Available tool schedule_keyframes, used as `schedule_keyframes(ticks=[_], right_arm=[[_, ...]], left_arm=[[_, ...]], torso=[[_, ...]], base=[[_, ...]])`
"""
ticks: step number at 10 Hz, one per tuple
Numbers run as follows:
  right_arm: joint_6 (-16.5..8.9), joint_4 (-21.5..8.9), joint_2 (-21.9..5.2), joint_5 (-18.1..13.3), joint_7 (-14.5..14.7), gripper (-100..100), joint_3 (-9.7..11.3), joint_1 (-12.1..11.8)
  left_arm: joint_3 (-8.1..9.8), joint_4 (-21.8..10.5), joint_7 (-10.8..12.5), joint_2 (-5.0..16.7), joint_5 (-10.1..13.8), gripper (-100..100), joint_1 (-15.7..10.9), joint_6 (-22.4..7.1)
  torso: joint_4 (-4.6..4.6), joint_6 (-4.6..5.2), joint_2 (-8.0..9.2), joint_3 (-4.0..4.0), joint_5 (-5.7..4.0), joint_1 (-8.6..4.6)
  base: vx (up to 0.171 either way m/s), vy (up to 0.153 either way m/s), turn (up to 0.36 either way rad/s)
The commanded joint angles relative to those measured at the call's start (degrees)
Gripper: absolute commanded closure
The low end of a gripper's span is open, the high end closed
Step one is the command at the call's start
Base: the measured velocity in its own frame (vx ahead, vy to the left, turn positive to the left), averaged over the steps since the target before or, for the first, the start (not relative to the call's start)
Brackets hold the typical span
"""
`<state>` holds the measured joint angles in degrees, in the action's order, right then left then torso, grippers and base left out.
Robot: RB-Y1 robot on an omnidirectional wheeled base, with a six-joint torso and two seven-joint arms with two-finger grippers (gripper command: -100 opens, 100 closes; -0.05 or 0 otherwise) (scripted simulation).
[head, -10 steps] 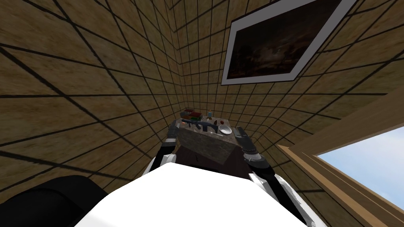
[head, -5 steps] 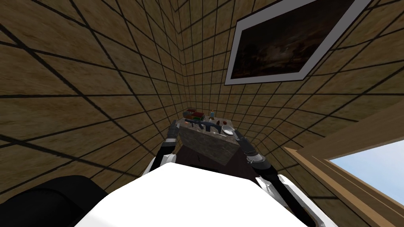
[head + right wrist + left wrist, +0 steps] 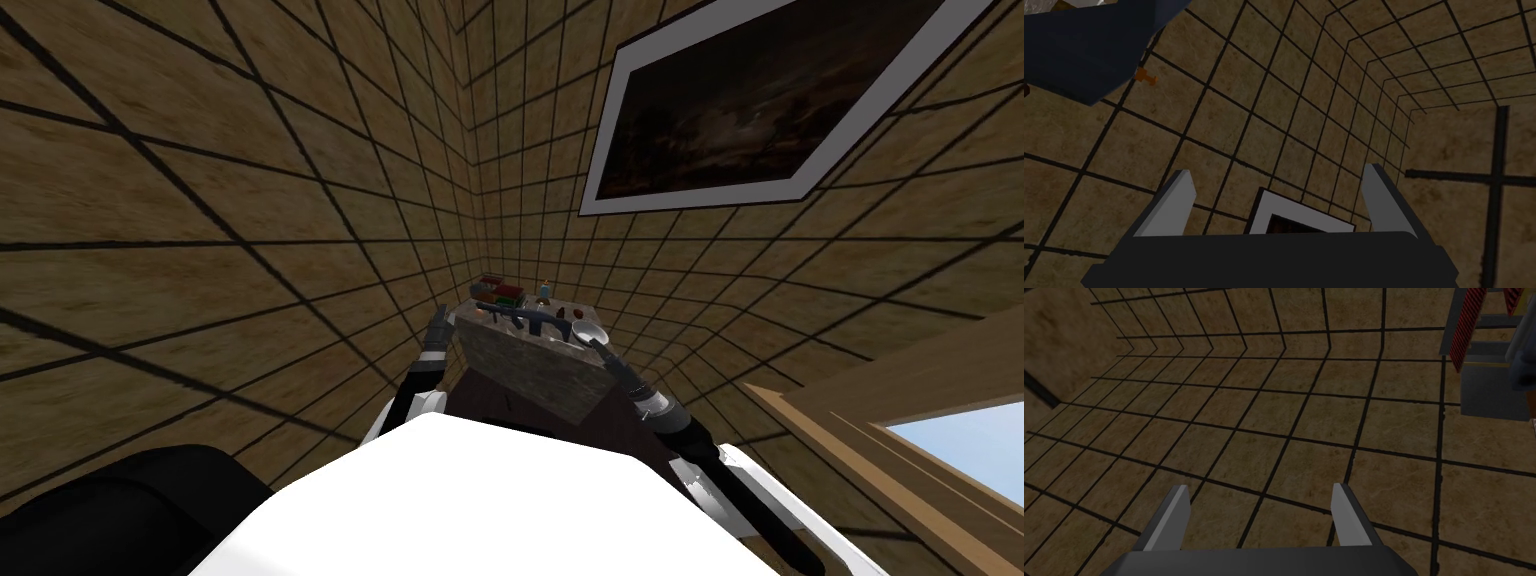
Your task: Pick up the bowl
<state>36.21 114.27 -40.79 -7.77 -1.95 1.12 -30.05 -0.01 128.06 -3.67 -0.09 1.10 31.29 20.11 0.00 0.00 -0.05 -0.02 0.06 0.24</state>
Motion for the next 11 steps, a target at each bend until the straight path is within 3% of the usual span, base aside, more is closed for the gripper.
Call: schedule_keyframes(ticks=[1,5,6,9,10,11], right_arm=[[0.2,-1.9,-2.0,-0.8,0.6,-100,0.7,0.3],[0.3,-7.2,-8.7,-3.2,1.5,-100,1.3,0.4],[0.4,-9.7,-10.5,-4.4,2.0,-100,1.7,0.3],[0.4,-12.7,-15.5,-5.6,2.5,-100,2.2,0.3],[0.5,-15.3,-17.1,-6.9,2.9,-100,2.6,0.2],[0.5,-15.5,-18.5,-6.9,2.9,-100,2.6,0.2]], left_arm=[[0.00,0.0,0.0,0.0,0.0,0,0.0,0.0],[0.00,0.0,0.0,0.0,0.0,0,0.0,0.0],[0.00,0.0,0.0,0.0,0.0,0,0.0,0.0],[0.00,0.0,0.0,0.0,0.0,0,0.0,0.0],[0.00,0.0,0.0,0.0,0.0,0,0.0,0.0],[0.00,0.0,0.0,0.0,0.0,0,0.0,0.0]], torso=[[0.00,0.00,0.00,0.00,0.00,0.00],[-0.01,0.01,-0.03,-0.02,0.01,0.08],[-0.01,0.01,-0.04,-0.02,0.01,0.00],[-0.01,0.00,-0.03,-0.02,0.00,0.01],[0.00,0.01,-0.02,-0.01,0.00,-0.01],[-0.01,0.02,-0.06,-0.03,0.01,0.05]], base=[[0.017,0.066,0.034],[0.021,0.079,0.056],[0.020,0.079,0.080],[0.019,0.072,0.052],[0.037,0.091,0.091],[0.029,0.070,0.024]])
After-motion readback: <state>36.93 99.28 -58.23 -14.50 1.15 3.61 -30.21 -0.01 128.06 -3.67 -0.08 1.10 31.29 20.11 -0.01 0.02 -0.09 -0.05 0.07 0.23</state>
